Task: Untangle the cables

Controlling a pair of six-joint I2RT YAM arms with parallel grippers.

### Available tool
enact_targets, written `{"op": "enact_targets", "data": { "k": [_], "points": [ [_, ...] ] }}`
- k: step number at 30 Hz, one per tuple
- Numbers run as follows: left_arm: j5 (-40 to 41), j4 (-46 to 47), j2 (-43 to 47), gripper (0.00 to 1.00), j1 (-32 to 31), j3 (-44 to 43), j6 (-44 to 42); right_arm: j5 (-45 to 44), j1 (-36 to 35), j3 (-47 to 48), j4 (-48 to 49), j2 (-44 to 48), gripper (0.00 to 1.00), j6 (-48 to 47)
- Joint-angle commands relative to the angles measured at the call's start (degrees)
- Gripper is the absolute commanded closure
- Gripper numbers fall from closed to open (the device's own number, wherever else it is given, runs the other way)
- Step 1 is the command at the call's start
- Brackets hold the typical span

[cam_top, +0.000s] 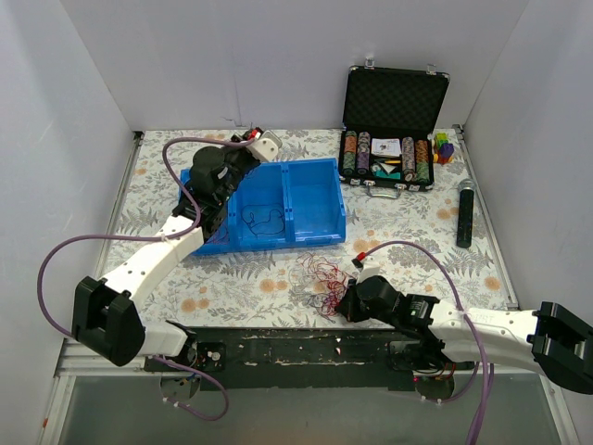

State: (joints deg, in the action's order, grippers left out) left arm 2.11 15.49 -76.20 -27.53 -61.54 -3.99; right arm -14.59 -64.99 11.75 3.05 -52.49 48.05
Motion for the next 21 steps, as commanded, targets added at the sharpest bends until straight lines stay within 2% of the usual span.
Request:
{"op": "enact_targets", "data": {
  "k": [1,14,21],
  "points": [
    [-2.01,7.36,2.90,1.00,0.19,-0.43,1.79,0.44,-0.22,-1.64,-6.13,-1.21,0.99,-0.59],
    [-8.70,-0.01,7.03,1.00,0.19,5.20,7.33,0.79,-0.22,-1.64,-6.13,-1.21,0.99,-0.59],
    [-5.63,-2.22,4.93,1.00,0.19,9.41,5.48,0.70,-0.22,-1.64,-5.95,-1.21,0.99,-0.33]
  ]
}}
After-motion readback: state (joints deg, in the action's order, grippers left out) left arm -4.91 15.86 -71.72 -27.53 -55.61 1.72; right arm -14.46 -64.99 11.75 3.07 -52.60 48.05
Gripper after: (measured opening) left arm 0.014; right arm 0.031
